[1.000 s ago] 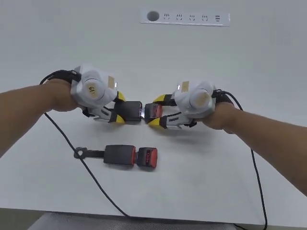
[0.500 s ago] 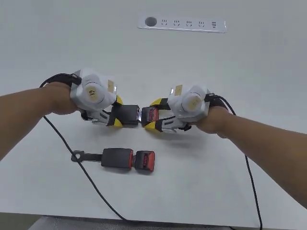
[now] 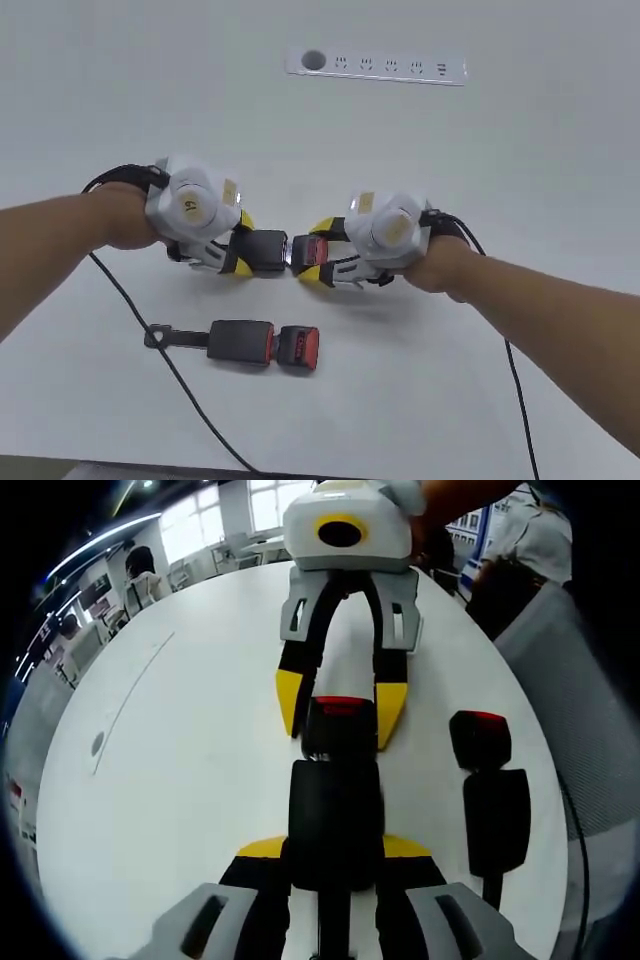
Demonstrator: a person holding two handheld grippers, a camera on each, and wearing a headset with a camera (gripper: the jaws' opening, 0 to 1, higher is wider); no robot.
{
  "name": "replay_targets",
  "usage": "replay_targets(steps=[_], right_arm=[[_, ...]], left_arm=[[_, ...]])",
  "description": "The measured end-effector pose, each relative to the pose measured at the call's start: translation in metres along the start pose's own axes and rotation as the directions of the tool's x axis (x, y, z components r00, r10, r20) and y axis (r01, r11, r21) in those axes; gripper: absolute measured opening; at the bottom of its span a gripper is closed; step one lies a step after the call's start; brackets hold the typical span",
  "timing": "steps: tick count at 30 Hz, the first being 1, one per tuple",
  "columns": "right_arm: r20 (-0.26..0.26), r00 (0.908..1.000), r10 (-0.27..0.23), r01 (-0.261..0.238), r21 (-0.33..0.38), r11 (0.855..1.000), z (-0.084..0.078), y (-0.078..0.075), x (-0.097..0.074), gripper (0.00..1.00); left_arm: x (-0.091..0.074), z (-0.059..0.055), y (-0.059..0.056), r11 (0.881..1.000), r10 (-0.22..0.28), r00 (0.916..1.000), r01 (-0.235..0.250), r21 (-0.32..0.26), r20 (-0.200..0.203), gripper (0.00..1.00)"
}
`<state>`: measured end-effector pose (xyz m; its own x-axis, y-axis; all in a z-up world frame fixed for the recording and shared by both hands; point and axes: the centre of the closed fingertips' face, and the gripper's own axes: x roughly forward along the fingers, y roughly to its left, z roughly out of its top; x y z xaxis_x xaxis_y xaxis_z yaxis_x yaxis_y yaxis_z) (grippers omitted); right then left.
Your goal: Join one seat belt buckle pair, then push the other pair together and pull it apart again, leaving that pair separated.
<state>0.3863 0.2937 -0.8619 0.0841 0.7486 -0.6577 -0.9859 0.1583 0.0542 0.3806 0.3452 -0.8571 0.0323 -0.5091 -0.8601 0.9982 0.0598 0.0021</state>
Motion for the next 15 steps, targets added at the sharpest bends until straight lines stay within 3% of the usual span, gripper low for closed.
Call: replay_targets(steps=[15], right_arm=[[-0.004,1.0,0.007,-0.007,-0.014,1.0,-0.0006,0.0001,-0.001,0.36]], left_arm=[[-0.0004,0.0001,0.0001,1.0,0.0,1.0,0.0,-0.003,0.008,0.34]])
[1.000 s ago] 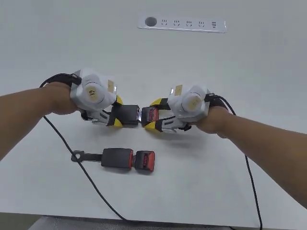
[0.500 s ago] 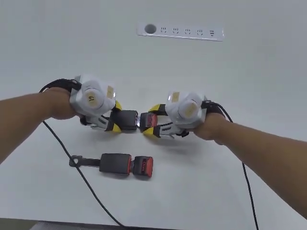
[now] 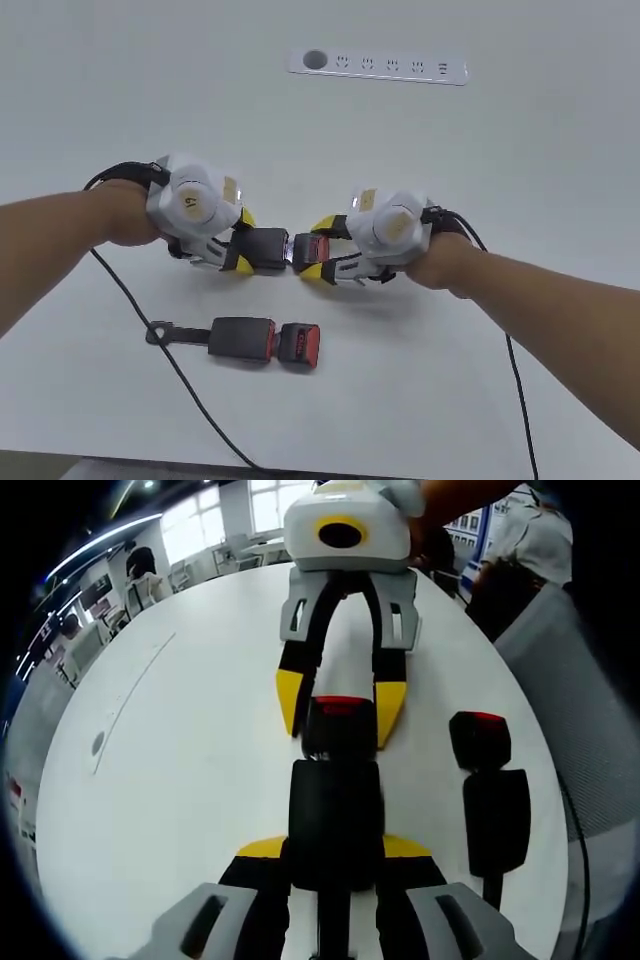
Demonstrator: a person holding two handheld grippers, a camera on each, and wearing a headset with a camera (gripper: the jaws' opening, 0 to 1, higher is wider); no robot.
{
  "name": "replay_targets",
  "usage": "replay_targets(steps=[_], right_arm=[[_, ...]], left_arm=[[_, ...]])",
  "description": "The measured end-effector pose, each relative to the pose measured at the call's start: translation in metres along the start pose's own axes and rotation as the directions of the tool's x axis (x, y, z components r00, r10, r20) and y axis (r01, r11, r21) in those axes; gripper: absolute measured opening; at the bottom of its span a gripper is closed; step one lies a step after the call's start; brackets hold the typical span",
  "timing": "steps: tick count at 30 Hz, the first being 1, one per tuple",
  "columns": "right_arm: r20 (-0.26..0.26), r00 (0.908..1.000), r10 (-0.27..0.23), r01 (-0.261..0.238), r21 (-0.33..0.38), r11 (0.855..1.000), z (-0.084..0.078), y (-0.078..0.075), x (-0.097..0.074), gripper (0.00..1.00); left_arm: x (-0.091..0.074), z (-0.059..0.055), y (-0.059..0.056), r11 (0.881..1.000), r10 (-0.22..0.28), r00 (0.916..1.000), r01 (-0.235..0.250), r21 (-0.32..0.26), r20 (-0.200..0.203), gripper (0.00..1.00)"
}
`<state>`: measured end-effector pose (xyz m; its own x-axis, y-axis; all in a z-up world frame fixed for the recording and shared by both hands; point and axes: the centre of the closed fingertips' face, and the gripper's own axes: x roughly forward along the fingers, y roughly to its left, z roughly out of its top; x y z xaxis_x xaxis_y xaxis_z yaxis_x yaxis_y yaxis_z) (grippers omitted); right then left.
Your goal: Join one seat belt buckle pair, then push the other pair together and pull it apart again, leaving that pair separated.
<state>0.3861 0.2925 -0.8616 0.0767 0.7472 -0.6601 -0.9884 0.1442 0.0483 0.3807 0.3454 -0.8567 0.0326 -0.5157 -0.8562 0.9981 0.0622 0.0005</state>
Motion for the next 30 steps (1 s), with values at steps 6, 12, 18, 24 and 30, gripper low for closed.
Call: replay_targets(steps=[6,12,18,24,30], right_arm=[[-0.008,1.0,0.005,-0.005,-0.01,1.0,-0.005,-0.002,-0.005,0.36],[-0.017,0.9998,0.007,-0.008,-0.021,1.0,-0.012,-0.003,-0.014,0.36],[-0.014,0.9999,0.003,-0.003,-0.018,1.0,-0.014,-0.003,-0.015,0.36],[-0.012,0.9999,-0.002,0.002,-0.015,1.0,-0.017,-0.002,-0.021,0.36],[-0.012,0.9999,-0.006,0.005,-0.008,1.0,-0.027,-0.003,-0.031,0.36]], left_arm=[[0.0,0.0,0.0,1.0,0.001,1.0,-0.001,0.0,0.002,0.34],[-0.001,-0.001,0.001,1.0,0.005,0.9998,-0.004,-0.013,0.02,0.34],[-0.001,-0.002,0.001,1.0,0.006,0.9998,-0.006,-0.015,0.02,0.34],[-0.001,-0.002,0.0,1.0,0.006,0.9998,-0.006,-0.018,0.021,0.34],[-0.001,-0.001,0.0,1.0,0.008,0.9998,-0.007,-0.022,0.02,0.34]])
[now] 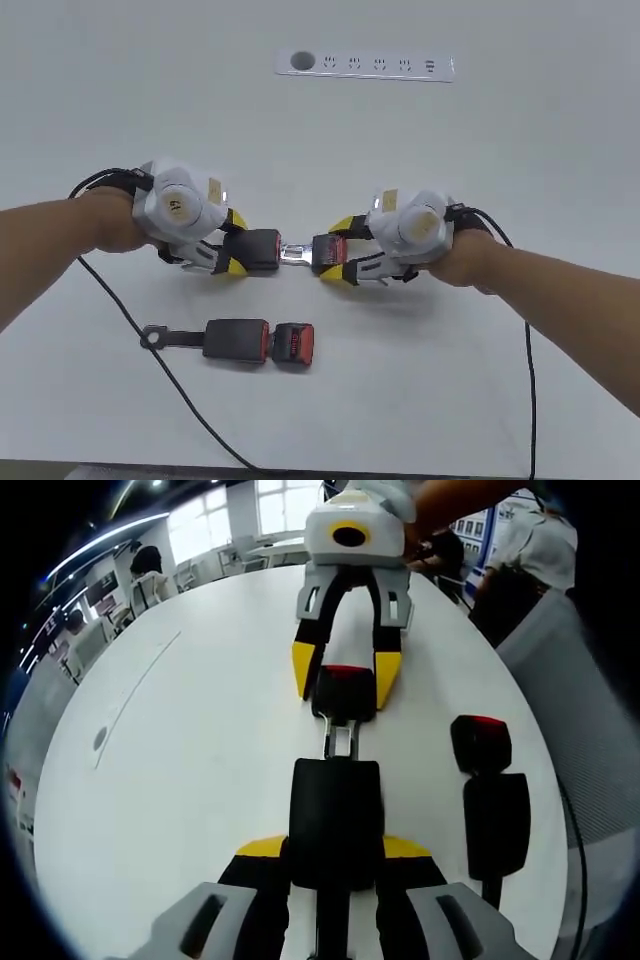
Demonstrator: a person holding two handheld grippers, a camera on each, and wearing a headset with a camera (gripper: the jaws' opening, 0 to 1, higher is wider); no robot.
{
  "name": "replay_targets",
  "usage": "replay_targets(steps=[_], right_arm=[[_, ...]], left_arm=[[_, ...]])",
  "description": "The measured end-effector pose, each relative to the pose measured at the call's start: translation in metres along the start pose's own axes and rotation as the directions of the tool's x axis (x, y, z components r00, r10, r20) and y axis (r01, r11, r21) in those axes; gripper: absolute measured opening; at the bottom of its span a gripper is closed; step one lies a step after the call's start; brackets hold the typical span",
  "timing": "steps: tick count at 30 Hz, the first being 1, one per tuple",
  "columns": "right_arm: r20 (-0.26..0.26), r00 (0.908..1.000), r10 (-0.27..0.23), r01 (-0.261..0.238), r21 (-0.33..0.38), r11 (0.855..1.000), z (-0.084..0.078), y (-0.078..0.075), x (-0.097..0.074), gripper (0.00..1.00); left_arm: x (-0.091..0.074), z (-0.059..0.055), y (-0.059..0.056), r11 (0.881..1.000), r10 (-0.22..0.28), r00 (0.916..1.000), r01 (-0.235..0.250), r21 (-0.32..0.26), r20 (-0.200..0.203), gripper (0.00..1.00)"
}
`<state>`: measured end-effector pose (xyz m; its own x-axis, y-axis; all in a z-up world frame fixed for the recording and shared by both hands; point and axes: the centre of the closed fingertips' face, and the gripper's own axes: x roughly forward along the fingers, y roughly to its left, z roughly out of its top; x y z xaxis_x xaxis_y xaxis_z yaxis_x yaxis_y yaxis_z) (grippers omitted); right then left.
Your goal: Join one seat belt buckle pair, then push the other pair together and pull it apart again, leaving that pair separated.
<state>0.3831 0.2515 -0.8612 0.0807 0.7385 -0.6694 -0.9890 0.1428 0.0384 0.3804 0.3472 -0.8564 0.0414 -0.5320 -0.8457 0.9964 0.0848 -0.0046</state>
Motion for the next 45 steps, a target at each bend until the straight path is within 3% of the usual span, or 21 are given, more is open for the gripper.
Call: replay_targets(steps=[34,45], right_arm=[[-0.032,0.9986,-0.043,0.044,0.042,0.998,-0.056,-0.01,-0.059,0.37],[-0.041,0.9972,-0.062,0.064,0.054,0.996,-0.068,-0.006,-0.074,0.37]], left_arm=[[-0.001,0.0,0.0,1.0,0.002,1.0,-0.002,-0.004,-0.008,0.34],[-0.001,0.001,-0.001,1.0,0.006,0.9999,-0.006,-0.012,-0.01,0.34]])
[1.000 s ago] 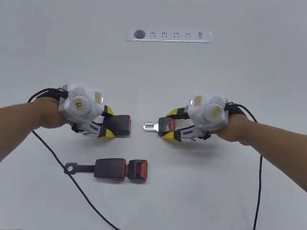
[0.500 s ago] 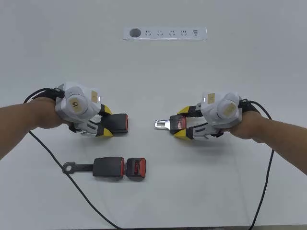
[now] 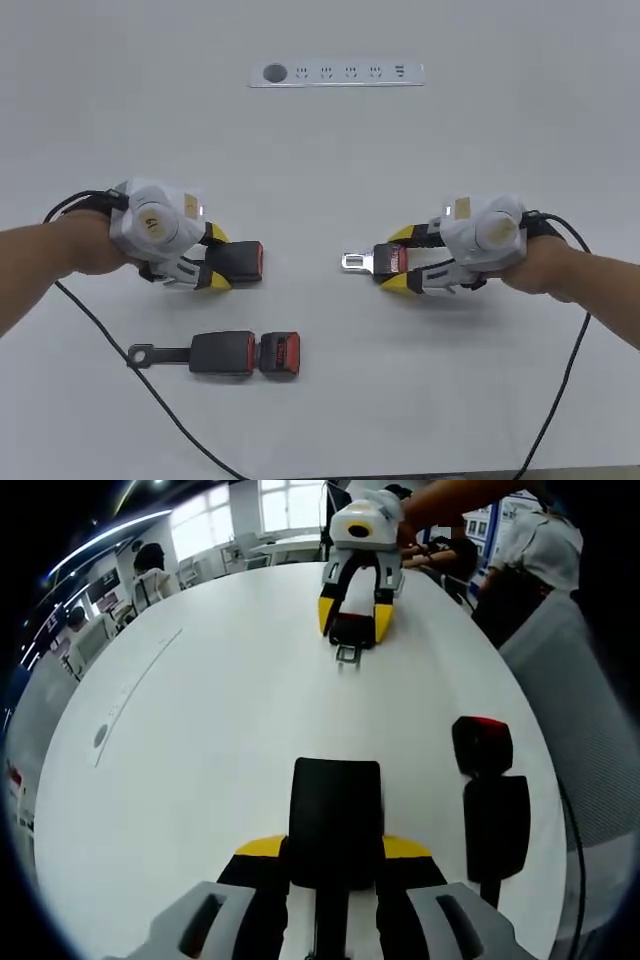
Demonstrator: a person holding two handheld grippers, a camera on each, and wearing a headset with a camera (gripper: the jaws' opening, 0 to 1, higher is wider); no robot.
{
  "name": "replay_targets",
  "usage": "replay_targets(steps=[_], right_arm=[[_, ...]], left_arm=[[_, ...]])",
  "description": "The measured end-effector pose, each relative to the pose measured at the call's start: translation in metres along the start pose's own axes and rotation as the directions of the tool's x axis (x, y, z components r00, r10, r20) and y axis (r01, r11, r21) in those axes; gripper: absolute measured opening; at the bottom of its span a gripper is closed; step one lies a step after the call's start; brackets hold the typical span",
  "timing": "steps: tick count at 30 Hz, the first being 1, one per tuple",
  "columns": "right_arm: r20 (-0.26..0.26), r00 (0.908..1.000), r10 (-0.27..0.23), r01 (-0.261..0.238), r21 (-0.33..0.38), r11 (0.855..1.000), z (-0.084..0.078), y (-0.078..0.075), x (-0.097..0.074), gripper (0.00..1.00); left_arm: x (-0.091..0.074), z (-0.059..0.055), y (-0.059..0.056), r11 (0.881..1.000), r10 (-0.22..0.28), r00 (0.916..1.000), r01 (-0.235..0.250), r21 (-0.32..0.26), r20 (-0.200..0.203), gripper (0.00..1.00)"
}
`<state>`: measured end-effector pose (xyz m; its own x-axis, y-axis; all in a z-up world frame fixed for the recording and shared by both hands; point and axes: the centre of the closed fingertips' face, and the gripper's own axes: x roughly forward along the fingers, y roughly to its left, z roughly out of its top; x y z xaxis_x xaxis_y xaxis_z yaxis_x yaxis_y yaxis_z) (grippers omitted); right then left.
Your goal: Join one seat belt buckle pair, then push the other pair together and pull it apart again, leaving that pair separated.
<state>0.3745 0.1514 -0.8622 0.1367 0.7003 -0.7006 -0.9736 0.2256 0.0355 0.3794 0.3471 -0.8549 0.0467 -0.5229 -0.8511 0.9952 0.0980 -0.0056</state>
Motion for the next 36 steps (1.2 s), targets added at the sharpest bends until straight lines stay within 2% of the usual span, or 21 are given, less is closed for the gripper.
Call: replay_targets(steps=[9,14,17,19,21,23,24,27,28,29,30,31,32,33,34,36], right_arm=[[-0.01,0.9999,-0.006,0.006,0.017,1.0,0.0,0.006,-0.009,0.38],[-0.027,0.9996,-0.01,0.01,0.005,1.0,0.0,0.009,-0.01,0.38],[-0.043,0.9986,-0.031,0.03,-0.016,0.999,-0.001,0.005,-0.009,0.39],[-0.035,0.9982,-0.049,0.048,-0.026,0.999,0.001,0.005,-0.011,0.46],[-0.003,0.9974,-0.072,0.072,-0.005,0.997,0.006,0.002,-0.012,0.57],[0.024,0.9927,-0.118,0.117,0.029,0.993,0.011,-0.005,-0.015,0.64],[0.026,0.9899,-0.14,0.138,0.049,0.989,0.012,-0.008,-0.017,0.65],[0.034,0.9786,-0.203,0.201,0.061,0.978,0.015,-0.017,-0.021,0.65],[0.03,0.9666,-0.255,0.252,0.063,0.966,0.014,-0.023,-0.025,0.65],[0.031,0.9614,-0.273,0.27,0.085,0.959,0.015,-0.026,-0.025,0.66],[0.04,0.9575,-0.286,0.278,0.141,0.95,0.016,-0.026,-0.026,0.67],[0.047,0.9515,-0.304,0.294,0.152,0.944,0.017,-0.029,-0.027,0.68],[0.056,0.9446,-0.324,0.311,0.167,0.936,0.018,-0.03,-0.029,0.69],[0.059,0.942,-0.331,0.314,0.194,0.929,0.018,-0.03,-0.029,0.69],[0.057,0.9357,-0.348,0.327,0.227,0.917,0.018,-0.031,-0.03,0.7],[0.06,0.9255,-0.374,0.351,0.237,0.906,0.019,-0.033,-0.032,0.74]], left_arm=[[0.001,0.001,0.0,1.0,0.001,1.0,-0.001,0.005,-0.01,0.34],[0.001,0.002,0.0,1.0,0.002,0.9998,-0.002,-0.002,-0.02,0.34],[0.002,0.002,0.001,1.0,0.004,0.9995,-0.004,-0.01,-0.033,0.35],[0.001,0.002,0.003,1.0,0.024,0.9987,-0.025,-0.012,-0.044,0.38],[0.0,0.002,0.002,0.999,0.031,0.9981,-0.031,-0.005,-0.054,0.48],[-0.002,0.009,0.001,0.999,0.036,0.9992,-0.037,-0.038,-0.018,0.58],[-0.004,0.012,0.002,0.994,0.053,0.9986,-0.052,-0.092,0.007,0.61],[-0.008,0.016,0.009,0.981,0.102,0.9941,-0.094,-0.169,0.038,0.65],[-0.011,0.022,0.01,0.973,0.121,0.9896,-0.102,-0.208,0.079,0.66],[-0.013,0.025,0.011,0.968,0.139,0.9853,-0.114,-0.225,0.1,0.68],[-0.016,0.023,0.013,0.962,0.158,0.9833,-0.132,-0.24,0.091,0.7],[-0.017,0.021,0.013,0.957,0.168,0.9826,-0.143,-0.252,0.08,0.73],[-0.019,0.018,0.017,0.944,0.203,0.9771,-0.177,-0.279,0.066,0.76],[-0.02,0.016,0.018,0.934,0.224,0.9726,-0.195,-0.298,0.064,0.8],[-0.023,0.014,0.018,0.929,0.233,0.9701,-0.202,-0.309,0.068,0.83],[-0.027,0.016,0.019,0.909,0.269,0.9588,-0.221,-0.353,0.092,0.87]])
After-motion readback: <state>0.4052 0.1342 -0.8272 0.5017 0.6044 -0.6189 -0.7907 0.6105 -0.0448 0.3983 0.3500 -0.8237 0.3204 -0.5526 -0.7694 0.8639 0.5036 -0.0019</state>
